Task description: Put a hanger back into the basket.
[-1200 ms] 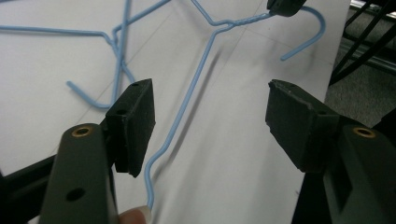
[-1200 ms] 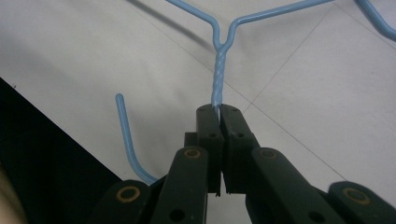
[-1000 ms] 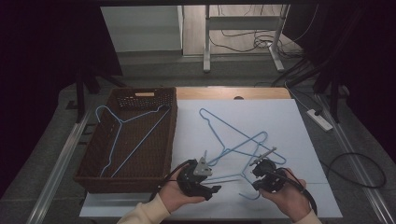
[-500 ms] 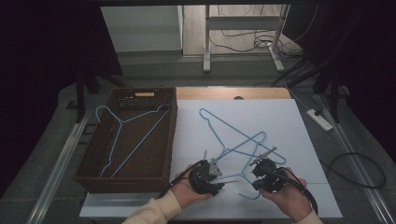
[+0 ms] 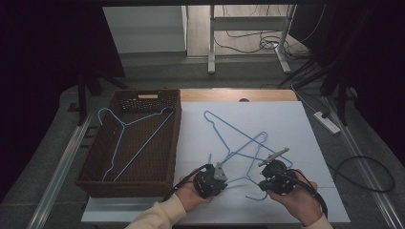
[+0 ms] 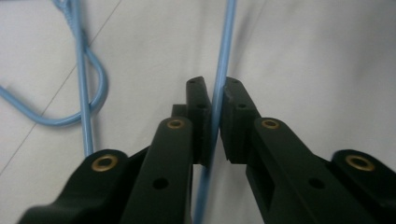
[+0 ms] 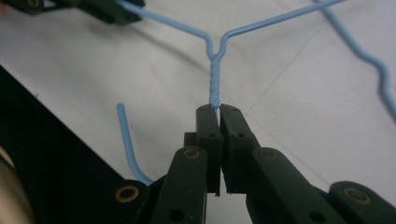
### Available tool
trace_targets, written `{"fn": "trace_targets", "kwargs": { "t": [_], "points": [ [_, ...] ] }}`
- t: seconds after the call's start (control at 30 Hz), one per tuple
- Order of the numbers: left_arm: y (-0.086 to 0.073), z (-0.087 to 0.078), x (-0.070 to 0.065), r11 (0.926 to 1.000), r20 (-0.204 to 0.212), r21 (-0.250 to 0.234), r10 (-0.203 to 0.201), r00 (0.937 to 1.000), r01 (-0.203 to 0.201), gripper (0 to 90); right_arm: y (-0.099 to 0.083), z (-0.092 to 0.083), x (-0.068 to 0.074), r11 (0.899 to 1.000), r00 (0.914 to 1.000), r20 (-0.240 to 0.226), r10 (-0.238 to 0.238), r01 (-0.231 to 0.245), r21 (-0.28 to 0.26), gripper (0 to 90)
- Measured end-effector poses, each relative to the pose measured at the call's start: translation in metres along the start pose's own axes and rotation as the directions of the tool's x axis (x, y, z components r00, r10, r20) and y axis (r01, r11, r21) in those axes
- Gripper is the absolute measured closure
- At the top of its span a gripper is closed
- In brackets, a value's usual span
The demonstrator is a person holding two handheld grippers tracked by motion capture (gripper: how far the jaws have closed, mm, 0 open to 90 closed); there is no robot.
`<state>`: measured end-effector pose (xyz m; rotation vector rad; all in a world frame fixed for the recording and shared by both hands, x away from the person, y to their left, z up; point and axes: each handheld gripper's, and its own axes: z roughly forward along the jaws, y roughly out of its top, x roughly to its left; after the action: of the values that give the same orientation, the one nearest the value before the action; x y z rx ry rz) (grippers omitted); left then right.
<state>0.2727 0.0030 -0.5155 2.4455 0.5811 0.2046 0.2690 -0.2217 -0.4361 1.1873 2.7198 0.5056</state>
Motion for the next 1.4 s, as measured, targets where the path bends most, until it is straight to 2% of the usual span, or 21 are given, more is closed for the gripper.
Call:
{"fn": "trace_targets", "kwargs": {
  "t": [0.03, 0.1, 0.17, 0.2, 0.23, 0.27, 0.33, 0.4, 0.47, 0.5, 0.57, 0.6, 0.63, 0.7, 0.73, 0.83, 0.9, 0.93, 1.1, 1.23, 1.4],
  "points": [
    [0.000, 0.000, 0.000, 1.0000, 0.000, 0.000, 0.000, 1.0000, 0.000, 84.3, 0.000, 0.000, 0.000, 1.000, 1.0000, 0.000, 0.000, 0.000, 0.000, 86.9],
    [0.001, -0.002, -0.002, 0.9999, 0.003, -0.015, 0.004, 1.0000, -0.004, 86.4, -0.001, -0.004, -0.007, 0.996, 0.9998, -0.003, 0.021, -0.021, -0.087, 75.7],
    [0.001, -0.004, -0.002, 0.9996, -0.002, -0.026, 0.007, 1.0000, -0.007, 86.5, -0.003, -0.008, -0.014, 0.980, 0.9978, -0.040, 0.052, -0.059, -0.192, 66.0],
    [0.001, -0.004, -0.002, 0.9996, -0.002, -0.026, 0.007, 1.0000, -0.007, 86.5, -0.003, -0.008, -0.014, 0.980, 0.9978, -0.040, 0.052, -0.059, -0.192, 66.0],
    [0.001, -0.005, -0.002, 0.9995, -0.006, -0.032, 0.005, 1.0000, -0.005, 86.5, -0.004, -0.011, -0.018, 0.963, 0.9960, -0.059, 0.067, -0.080, -0.256, 59.5],
    [0.000, -0.006, -0.001, 0.9992, -0.011, -0.040, 0.005, 0.9999, -0.005, 86.5, -0.006, -0.016, -0.023, 0.933, 0.9933, -0.077, 0.086, -0.107, -0.343, 54.2],
    [0.000, -0.008, -0.001, 0.9986, -0.013, -0.054, -0.003, 0.9999, 0.002, 86.6, -0.009, -0.022, -0.030, 0.885, 0.9897, -0.094, 0.108, -0.139, -0.444, 47.9],
    [0.000, -0.011, 0.000, 0.9975, -0.018, -0.070, -0.009, 0.9998, 0.007, 86.6, -0.014, -0.029, -0.037, 0.830, 0.9837, -0.111, 0.142, -0.179, -0.528, 45.5],
    [-0.001, -0.014, 0.001, 0.9958, -0.021, -0.090, -0.020, 0.9996, 0.018, 86.7, -0.019, -0.034, -0.043, 0.788, 0.9775, -0.125, 0.170, -0.211, -0.578, 44.6],
    [-0.001, -0.016, 0.001, 0.9947, -0.024, -0.100, -0.025, 0.9994, 0.022, 86.7, -0.023, -0.036, -0.046, 0.767, 0.9762, -0.112, 0.186, -0.215, -0.604, 44.6],
    [-0.002, -0.020, 0.002, 0.9922, -0.026, -0.120, -0.038, 0.9989, 0.035, 86.7, -0.030, -0.038, -0.052, 0.743, 0.9701, -0.105, 0.219, -0.236, -0.626, 44.7],
    [-0.002, -0.022, 0.003, 0.9911, -0.028, -0.128, -0.042, 0.9987, 0.039, 86.7, -0.032, -0.037, -0.054, 0.739, 0.9681, -0.106, 0.227, -0.242, -0.629, 44.8],
    [-0.001, -0.024, 0.003, 0.9896, -0.027, -0.137, -0.048, 0.9985, 0.044, 86.8, -0.035, -0.036, -0.056, 0.740, 0.9667, -0.103, 0.235, -0.246, -0.626, 44.9],
    [0.000, -0.030, 0.002, 0.9861, -0.031, -0.157, -0.059, 0.9978, 0.054, 86.8, -0.042, -0.027, -0.060, 0.758, 0.9663, -0.089, 0.242, -0.245, -0.604, 45.2],
    [0.000, -0.030, 0.002, 0.9861, -0.031, -0.157, -0.059, 0.9978, 0.054, 86.8, -0.042, -0.027, -0.060, 0.758, 0.9663, -0.089, 0.242, -0.245, -0.604, 45.2],
    [0.001, -0.037, 0.002, 0.9824, -0.025, -0.175, -0.071, 0.9972, 0.065, 86.9, -0.048, -0.019, -0.059, 0.783, 0.9771, -0.047, 0.207, -0.195, -0.590, 46.4],
    [0.003, -0.042, 0.002, 0.9793, -0.022, -0.188, -0.081, 0.9965, 0.075, 86.9, -0.049, -0.017, -0.058, 0.788, 0.9801, -0.042, 0.194, -0.181, -0.589, 46.5],
    [0.003, -0.045, 0.002, 0.9767, -0.016, -0.196, -0.091, 0.9957, 0.086, 86.9, -0.050, -0.014, -0.057, 0.797, 0.9841, -0.033, 0.175, -0.161, -0.582, 46.4],
    [0.006, -0.060, 0.002, 0.9657, -0.001, -0.237, -0.109, 0.9941, 0.105, 86.9, -0.053, -0.006, -0.059, 0.804, 0.9873, -0.045, 0.153, -0.150, -0.575, 46.4],
    [0.009, -0.075, 0.002, 0.9566, 0.015, -0.268, -0.116, 0.9932, 0.116, 86.9, -0.055, 0.001, -0.063, 0.812, 0.9854, -0.051, 0.162, -0.163, -0.561, 46.3],
    [0.011, -0.097, 0.003, 0.9401, 0.043, -0.310, -0.134, 0.9900, 0.141, 86.9, -0.056, 0.002, -0.064, 0.814, 0.9859, -0.049, 0.160, -0.160, -0.559, 46.3]
  ]
}}
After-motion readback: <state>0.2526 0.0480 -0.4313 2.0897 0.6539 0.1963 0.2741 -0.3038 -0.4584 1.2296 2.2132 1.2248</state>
